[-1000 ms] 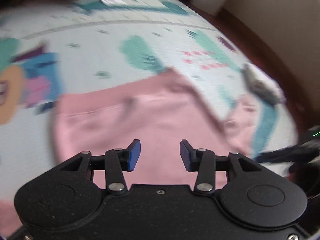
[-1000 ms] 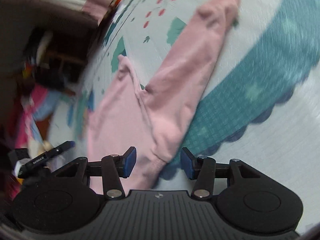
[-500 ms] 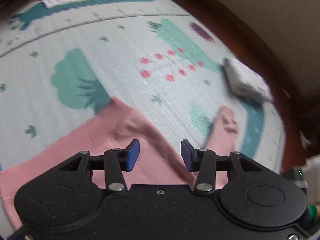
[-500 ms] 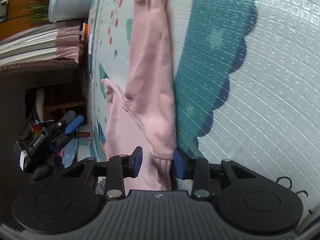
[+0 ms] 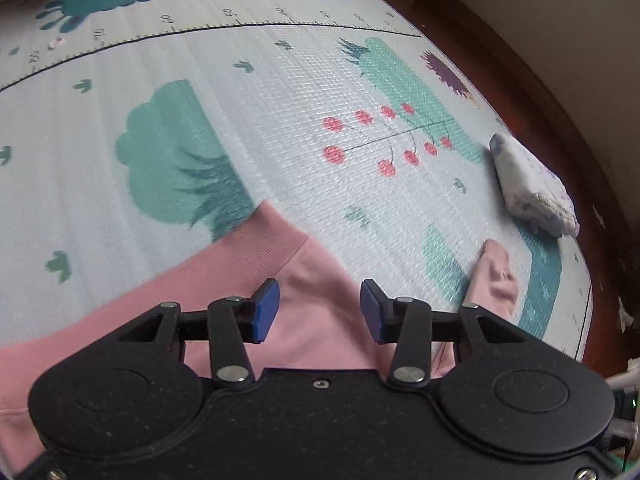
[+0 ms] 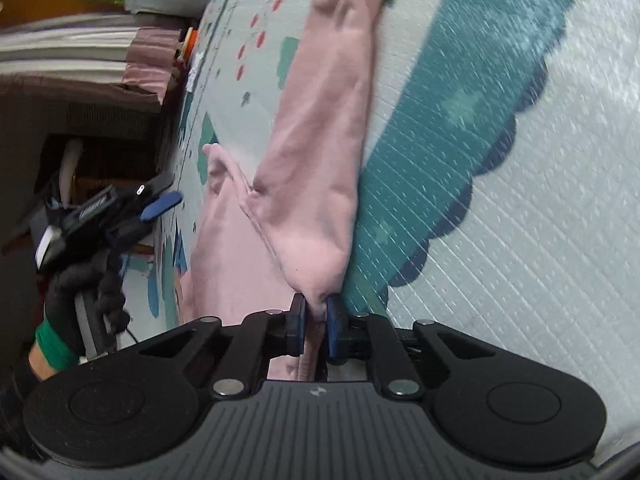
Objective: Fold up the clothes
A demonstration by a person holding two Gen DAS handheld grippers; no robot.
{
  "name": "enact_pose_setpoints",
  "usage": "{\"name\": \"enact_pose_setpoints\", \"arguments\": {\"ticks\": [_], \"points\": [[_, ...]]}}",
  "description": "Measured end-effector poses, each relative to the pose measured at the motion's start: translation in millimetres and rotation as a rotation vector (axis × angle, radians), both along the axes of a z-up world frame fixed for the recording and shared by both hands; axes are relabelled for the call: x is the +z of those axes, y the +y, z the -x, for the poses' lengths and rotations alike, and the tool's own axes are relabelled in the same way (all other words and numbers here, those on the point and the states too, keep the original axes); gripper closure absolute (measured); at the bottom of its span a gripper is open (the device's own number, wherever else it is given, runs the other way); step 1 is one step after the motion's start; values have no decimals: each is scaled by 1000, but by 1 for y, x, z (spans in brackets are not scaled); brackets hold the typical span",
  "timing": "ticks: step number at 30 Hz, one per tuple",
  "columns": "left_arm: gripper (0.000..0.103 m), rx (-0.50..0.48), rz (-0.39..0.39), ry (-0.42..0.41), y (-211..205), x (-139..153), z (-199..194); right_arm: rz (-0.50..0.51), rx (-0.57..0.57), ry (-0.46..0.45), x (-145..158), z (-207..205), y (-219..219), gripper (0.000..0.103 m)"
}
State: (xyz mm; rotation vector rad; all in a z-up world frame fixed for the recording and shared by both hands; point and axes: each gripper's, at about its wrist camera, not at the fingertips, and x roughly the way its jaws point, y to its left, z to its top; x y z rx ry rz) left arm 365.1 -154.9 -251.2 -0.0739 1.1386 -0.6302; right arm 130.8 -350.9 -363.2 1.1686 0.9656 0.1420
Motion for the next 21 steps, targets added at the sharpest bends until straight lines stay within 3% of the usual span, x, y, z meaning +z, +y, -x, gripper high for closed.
{"name": "enact_pose_setpoints", "arguments": {"ticks": [4, 6, 9, 11, 13, 17, 21], "points": [[60, 32, -37, 14, -20, -2, -14, 144, 34, -75, 22, -16, 2, 83], [62, 42, -70, 51, -33, -8, -20, 147, 40, -64, 20, -27, 4, 75], [68, 90, -131, 105, -45, -21, -29, 147, 71, -57, 13, -28, 7, 74], [68, 110, -161, 127, -51, -28, -33, 174, 102, -68, 14, -31, 12, 75], [69, 121, -186, 134, -57, -34, -36, 218, 127, -77, 14, -34, 14, 87], [72, 155, -251, 119, -66, -38, -43, 266, 169, -110, 13, -31, 17, 91], [83, 139, -313, 81, -73, -39, -42, 294, 201, -142, 15, -31, 19, 94]]}}
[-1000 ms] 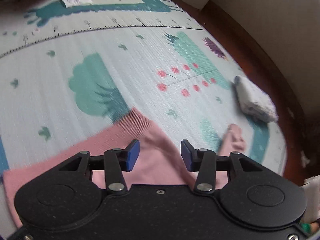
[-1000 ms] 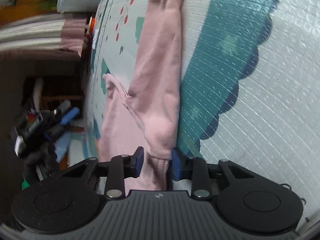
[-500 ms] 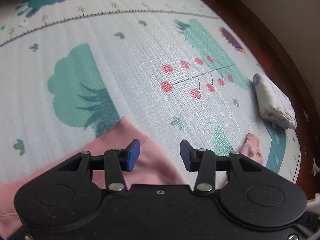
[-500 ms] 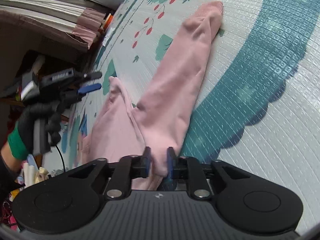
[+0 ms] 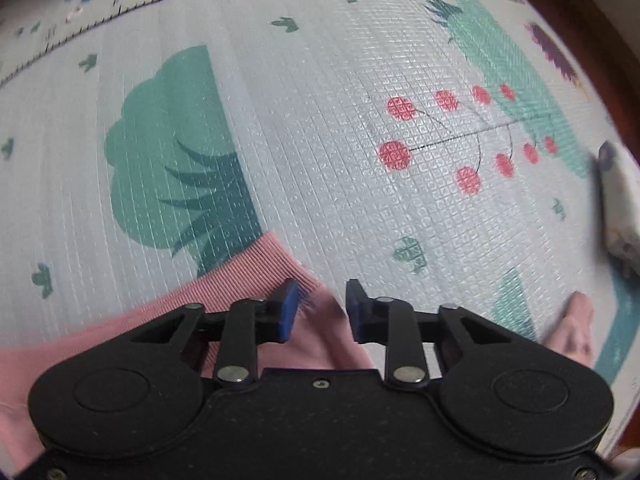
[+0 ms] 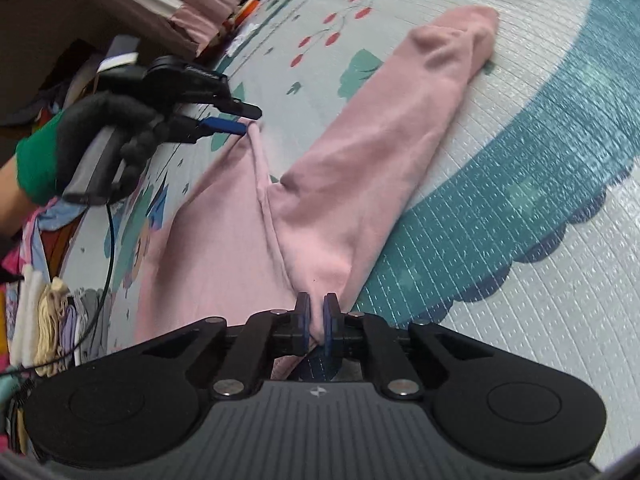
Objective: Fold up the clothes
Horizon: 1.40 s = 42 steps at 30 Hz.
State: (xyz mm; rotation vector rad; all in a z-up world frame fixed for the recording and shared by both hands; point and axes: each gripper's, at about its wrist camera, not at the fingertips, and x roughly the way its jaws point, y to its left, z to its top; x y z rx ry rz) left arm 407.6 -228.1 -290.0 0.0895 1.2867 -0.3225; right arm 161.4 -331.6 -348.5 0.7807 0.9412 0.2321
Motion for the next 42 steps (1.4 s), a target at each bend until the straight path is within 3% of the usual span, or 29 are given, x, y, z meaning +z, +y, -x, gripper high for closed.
{"name": "enact_pose_setpoints", "arguments": {"ticks": [1, 5, 8, 11, 16, 20, 27, 31, 37, 42], "points": [[90, -15, -5, -9, 0, 0, 1, 2, 5, -7, 1, 8, -2, 95], [95, -40, 39, -22, 13, 10, 3, 8, 28, -42, 5, 36, -14, 96], [95, -50, 133, -39, 34, 25, 7, 46, 70, -90, 12, 54, -21, 97], [95, -45, 243, -63, 63, 37, 10, 164, 156, -188, 27, 63, -12, 97], [95, -80, 292, -88, 103, 43, 18, 309, 318, -338, 51, 77, 10, 97], [95, -98, 293, -99, 122, 35, 19, 445, 477, -461, 67, 87, 35, 97], [95, -202, 272, -143, 126, 26, 23, 528, 670, -530, 67, 93, 68, 97], [95, -256, 259, -161, 134, 27, 29, 539, 734, -544, 65, 95, 79, 97], [99, -275, 156, -146, 147, 1, 39, 539, 776, -498, 59, 94, 84, 97], [101, -266, 169, -172, 156, 8, 42, 534, 793, -491, 58, 97, 88, 97]]}}
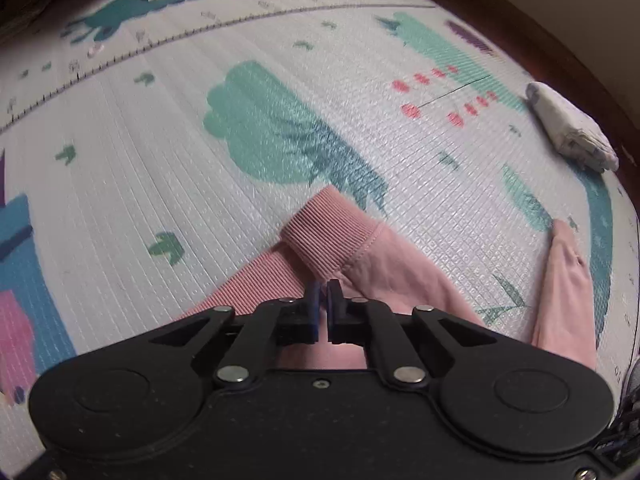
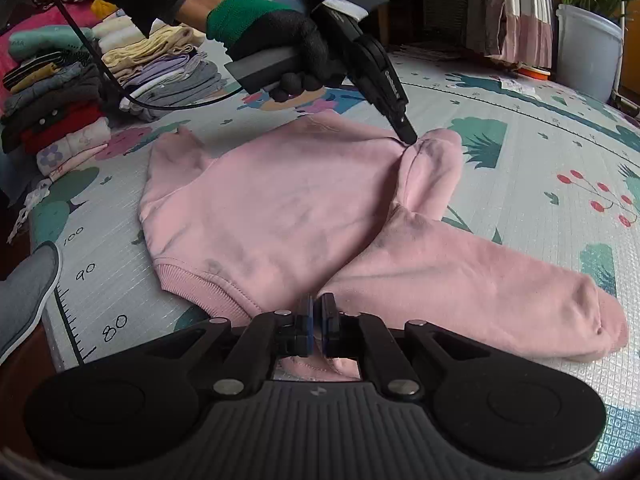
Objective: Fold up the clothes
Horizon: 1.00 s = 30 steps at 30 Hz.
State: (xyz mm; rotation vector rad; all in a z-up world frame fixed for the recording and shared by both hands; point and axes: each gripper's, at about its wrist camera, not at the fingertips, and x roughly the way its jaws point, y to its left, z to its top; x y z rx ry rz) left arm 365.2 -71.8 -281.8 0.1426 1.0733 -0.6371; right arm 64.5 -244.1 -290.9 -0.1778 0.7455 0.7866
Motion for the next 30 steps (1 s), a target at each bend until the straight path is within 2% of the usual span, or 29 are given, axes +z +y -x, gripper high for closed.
{"name": "enact_pose_setpoints", "arguments": {"ticks": [4, 7, 9, 10, 11, 13, 17, 21, 23, 25, 26, 27, 28, 30], "points": [[101, 45, -25, -2, 3, -6, -3, 11, 1, 12, -4, 0, 4, 97], [99, 48, 26, -20, 1, 7, 2, 18, 14, -2, -3, 4, 7, 97], [82, 76, 64, 16, 1, 9, -1, 10, 9, -17, 1, 9, 3, 95], [66, 97, 84, 41, 2, 7, -3, 7, 6, -23, 3, 12, -1, 94], [63, 122, 101, 66, 4, 5, -5, 10, 8, -22, 4, 16, -3, 92], [62, 169, 128, 111, 6, -1, -10, 19, 13, -14, 6, 25, -8, 80], [63, 221, 127, 146, 6, -10, -14, 41, -16, 0, 4, 34, -16, 80], [65, 229, 116, 144, 2, -11, -14, 50, -69, -31, 4, 24, -16, 77], [83, 218, 92, 120, -2, -11, -13, 43, -95, -28, 2, 16, -15, 72], [93, 190, 77, 98, -6, -11, -11, 62, -86, -23, -2, 10, -9, 72], [95, 170, 66, 81, -10, -10, -9, 68, -66, -31, -4, 9, -6, 72], [96, 151, 58, 63, -12, -8, -8, 71, -48, -39, -5, 8, -3, 80], [97, 133, 56, 49, -14, -5, -7, 57, -43, -44, -4, 7, -2, 95], [97, 106, 72, 21, -15, 3, -6, 32, -34, -55, 0, 7, -1, 95]]}}
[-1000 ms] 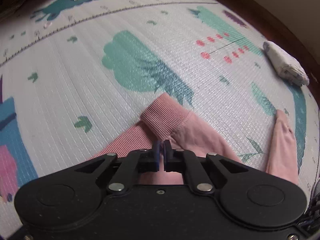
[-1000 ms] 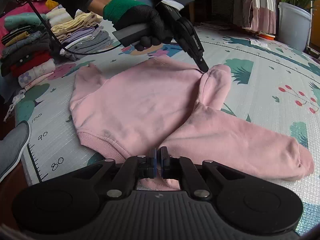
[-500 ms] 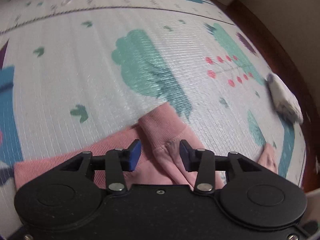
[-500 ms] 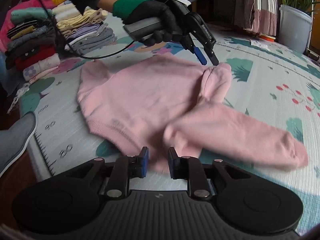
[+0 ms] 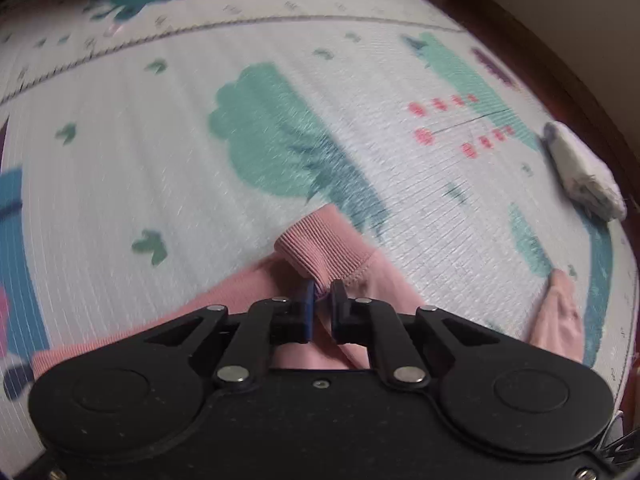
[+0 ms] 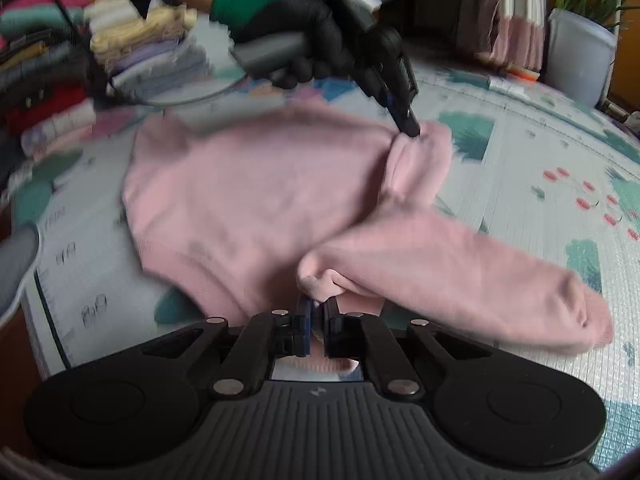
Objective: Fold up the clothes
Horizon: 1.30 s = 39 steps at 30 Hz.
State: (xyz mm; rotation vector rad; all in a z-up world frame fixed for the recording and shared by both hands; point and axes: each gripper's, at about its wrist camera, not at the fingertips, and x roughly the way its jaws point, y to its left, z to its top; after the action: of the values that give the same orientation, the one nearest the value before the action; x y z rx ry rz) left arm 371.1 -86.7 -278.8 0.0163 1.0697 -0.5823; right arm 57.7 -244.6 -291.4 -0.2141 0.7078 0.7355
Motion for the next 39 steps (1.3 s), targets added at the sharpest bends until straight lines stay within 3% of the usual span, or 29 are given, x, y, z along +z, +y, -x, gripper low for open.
{"name": "enact_pose_setpoints", "arguments": {"ticks": [7, 16, 22, 26, 33, 34, 37, 39], "points": [[97, -56, 18, -65, 3, 19, -4, -48, 36, -16, 9, -4, 6, 95], [98, -100, -52, -84, 0, -6, -4, 53, 112, 41, -9, -13, 38, 93], [98, -106, -76, -96, 0, -13, -2, 29, 113, 59, -12, -11, 41, 88], [98, -95, -48, -98, 4, -6, 0, 2, 117, 12, -4, -5, 37, 88], [97, -77, -107, -89, 3, -15, 0, 9, 122, 78, -14, -13, 42, 84], [95, -67, -110, -76, 4, -13, -2, 9, 123, 80, -14, -13, 42, 83], [71, -16, -139, -89, 8, -5, -3, -3, 111, 73, -10, -10, 37, 78], [71, -54, -147, -155, 6, 7, 3, -13, 105, 59, -8, -6, 35, 71]]}}
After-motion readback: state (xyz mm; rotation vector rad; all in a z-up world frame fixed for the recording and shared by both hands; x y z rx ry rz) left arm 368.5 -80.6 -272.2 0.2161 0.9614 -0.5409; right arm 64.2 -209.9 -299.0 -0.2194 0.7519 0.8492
